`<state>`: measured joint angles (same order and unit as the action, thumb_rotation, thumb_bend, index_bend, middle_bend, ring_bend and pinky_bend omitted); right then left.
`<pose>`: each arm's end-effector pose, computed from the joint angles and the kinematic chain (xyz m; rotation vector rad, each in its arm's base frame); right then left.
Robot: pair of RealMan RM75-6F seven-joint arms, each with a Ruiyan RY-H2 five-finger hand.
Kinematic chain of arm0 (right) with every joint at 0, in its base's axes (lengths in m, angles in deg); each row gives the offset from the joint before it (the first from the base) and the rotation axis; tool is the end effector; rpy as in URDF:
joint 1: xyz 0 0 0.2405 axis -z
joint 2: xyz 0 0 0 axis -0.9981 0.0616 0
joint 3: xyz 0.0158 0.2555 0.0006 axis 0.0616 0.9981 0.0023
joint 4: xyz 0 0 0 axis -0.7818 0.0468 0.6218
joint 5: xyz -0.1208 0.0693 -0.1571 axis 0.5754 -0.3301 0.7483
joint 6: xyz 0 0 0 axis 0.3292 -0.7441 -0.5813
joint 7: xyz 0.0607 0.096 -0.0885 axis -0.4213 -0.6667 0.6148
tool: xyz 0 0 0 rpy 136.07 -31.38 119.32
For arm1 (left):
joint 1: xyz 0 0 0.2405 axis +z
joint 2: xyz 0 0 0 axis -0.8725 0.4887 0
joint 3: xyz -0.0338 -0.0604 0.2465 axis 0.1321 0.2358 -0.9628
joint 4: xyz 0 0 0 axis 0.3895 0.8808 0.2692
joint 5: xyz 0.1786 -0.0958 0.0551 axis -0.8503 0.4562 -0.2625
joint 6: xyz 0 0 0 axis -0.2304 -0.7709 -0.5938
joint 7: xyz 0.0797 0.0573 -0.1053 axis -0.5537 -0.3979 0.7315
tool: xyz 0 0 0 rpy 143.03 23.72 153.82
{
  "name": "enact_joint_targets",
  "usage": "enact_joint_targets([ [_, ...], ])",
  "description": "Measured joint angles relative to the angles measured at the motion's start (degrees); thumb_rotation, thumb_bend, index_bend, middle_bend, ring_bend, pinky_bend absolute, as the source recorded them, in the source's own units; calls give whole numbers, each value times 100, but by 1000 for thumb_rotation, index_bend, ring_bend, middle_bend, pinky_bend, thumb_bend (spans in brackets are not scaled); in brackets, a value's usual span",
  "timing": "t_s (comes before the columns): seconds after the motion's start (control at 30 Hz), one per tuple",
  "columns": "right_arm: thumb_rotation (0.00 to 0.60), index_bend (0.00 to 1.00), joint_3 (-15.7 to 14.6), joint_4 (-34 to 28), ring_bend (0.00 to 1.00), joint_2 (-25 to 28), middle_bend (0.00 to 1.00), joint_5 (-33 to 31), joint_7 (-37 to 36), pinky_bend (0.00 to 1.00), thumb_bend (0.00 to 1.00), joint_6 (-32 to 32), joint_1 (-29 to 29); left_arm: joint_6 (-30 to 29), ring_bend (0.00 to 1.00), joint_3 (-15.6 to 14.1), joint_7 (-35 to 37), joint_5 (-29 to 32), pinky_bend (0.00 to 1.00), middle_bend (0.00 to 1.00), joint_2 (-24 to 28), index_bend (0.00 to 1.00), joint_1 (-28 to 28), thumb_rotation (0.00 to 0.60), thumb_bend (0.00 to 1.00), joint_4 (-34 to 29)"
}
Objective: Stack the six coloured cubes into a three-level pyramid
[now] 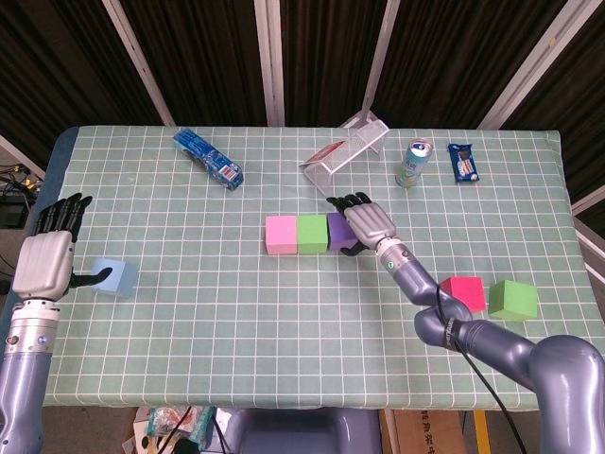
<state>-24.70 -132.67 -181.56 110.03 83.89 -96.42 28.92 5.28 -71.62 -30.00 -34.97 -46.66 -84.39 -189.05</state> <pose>-0.1319 -0.4476 -0.0164 1.9047 -1.0973 0.8388 -0.2116 0.2801 0.1583 -1.3002 -0.9580 -0.8955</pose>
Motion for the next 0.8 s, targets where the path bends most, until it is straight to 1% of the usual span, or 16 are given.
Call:
enact_joint_targets([
  [0.23, 600, 51, -66, 84, 71, -12, 160, -317, 259, 0, 262, 154, -37, 17, 0, -3, -2, 13, 50, 26, -3, 0, -5, 600, 82, 17],
  [0.53, 600, 185, -78, 45, 71, -38, 160, -562, 456, 0, 262, 122, -62, 12, 0, -6, 2, 3, 50, 26, -2, 0, -3, 600, 82, 11],
  [0.8, 600, 247, -84, 3, 71, -38, 160, -646, 523, 0, 262, 83, -60, 17, 0, -10, 6, -2, 50, 26, -1, 0, -3, 600, 82, 11],
])
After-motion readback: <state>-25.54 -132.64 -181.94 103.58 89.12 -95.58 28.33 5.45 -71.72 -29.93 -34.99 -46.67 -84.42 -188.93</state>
